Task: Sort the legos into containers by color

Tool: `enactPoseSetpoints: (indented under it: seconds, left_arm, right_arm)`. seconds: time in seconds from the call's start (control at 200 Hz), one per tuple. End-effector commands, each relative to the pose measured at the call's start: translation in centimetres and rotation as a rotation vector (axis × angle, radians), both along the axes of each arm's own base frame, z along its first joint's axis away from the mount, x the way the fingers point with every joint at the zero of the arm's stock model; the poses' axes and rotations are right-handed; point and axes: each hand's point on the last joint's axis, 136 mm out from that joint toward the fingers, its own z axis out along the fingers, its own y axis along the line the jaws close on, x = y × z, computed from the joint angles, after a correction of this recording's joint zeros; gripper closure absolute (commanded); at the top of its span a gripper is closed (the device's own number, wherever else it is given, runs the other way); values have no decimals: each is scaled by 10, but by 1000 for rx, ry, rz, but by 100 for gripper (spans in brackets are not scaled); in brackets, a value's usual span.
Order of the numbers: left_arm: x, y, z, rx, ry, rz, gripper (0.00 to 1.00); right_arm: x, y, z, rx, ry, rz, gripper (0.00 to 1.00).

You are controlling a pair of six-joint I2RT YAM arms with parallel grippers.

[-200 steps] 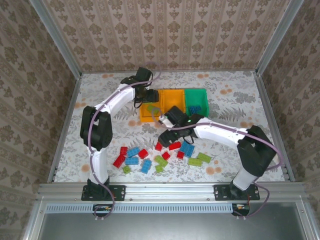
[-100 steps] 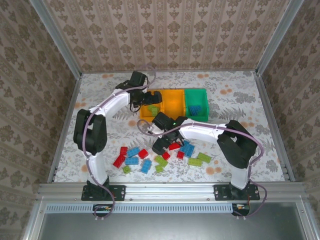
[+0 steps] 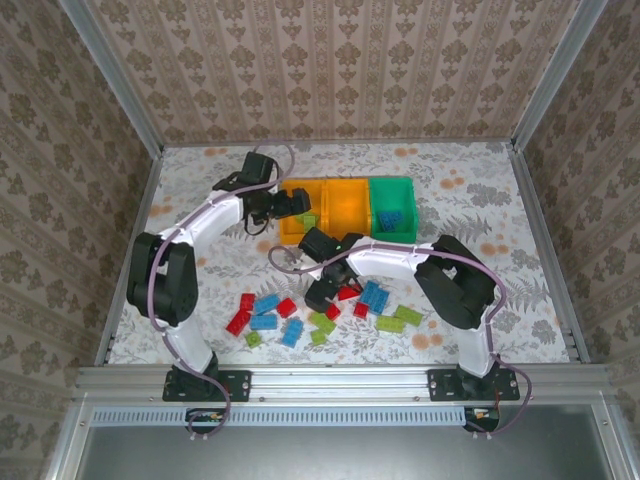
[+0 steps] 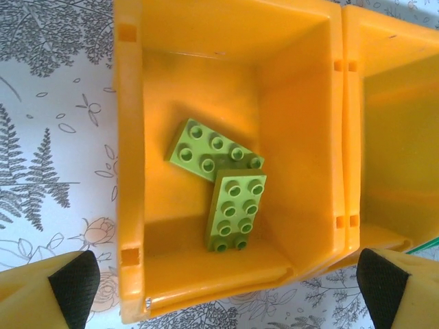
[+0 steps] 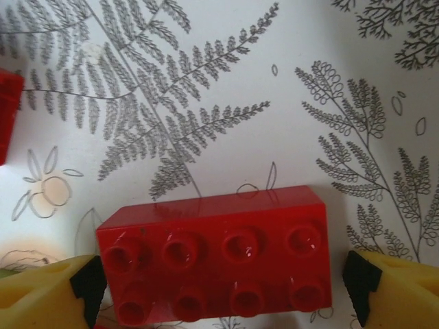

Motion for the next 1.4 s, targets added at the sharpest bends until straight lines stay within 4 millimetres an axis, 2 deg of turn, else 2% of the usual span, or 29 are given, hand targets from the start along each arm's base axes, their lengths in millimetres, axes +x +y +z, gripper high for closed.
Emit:
enactPoseSetpoints:
  seconds: [0.0,0.17,0.375,0.615,0.805,1.015,1.17,1.31,1.355,1.37,1.395]
  left_arm:
    - [-4,9,3,-15,-3,29,0]
    - [-9,15,-3,-9,8,44,0]
    - [-14,24,-7,4,16,58,0]
    - [-23,40,-11,23,26,90,0]
    - [-33,53,-15,43,33,110,0]
    - [-50,59,-21,61,50,106,0]
    - [-66,56,-24,102,66,71,0]
    - [-85,42,-24,186,59,-26,0]
    - [-87,43,-25,200,57,-37,0]
    - [-93,35,-26,204,56,-69,0]
    - [-96,33,-27,209,56,-82,0]
  right_arm:
    - [0,0,-5,-31,0,16,12]
    - [3,3,-2,-16,-19,8,21]
    - [2,3,3,-5,-30,9,43]
    - [16,5,37,89,-103,-47,46]
    - [48,-9,68,183,-142,-198,46]
    - [96,-43,93,229,-215,-420,47]
    - [128,-72,89,153,-221,-564,47]
    - [145,-81,77,101,-180,-636,47]
    - [149,-83,74,83,-171,-661,47]
    - [150,-84,74,80,-170,-669,47]
    - [152,-85,71,73,-163,-681,47]
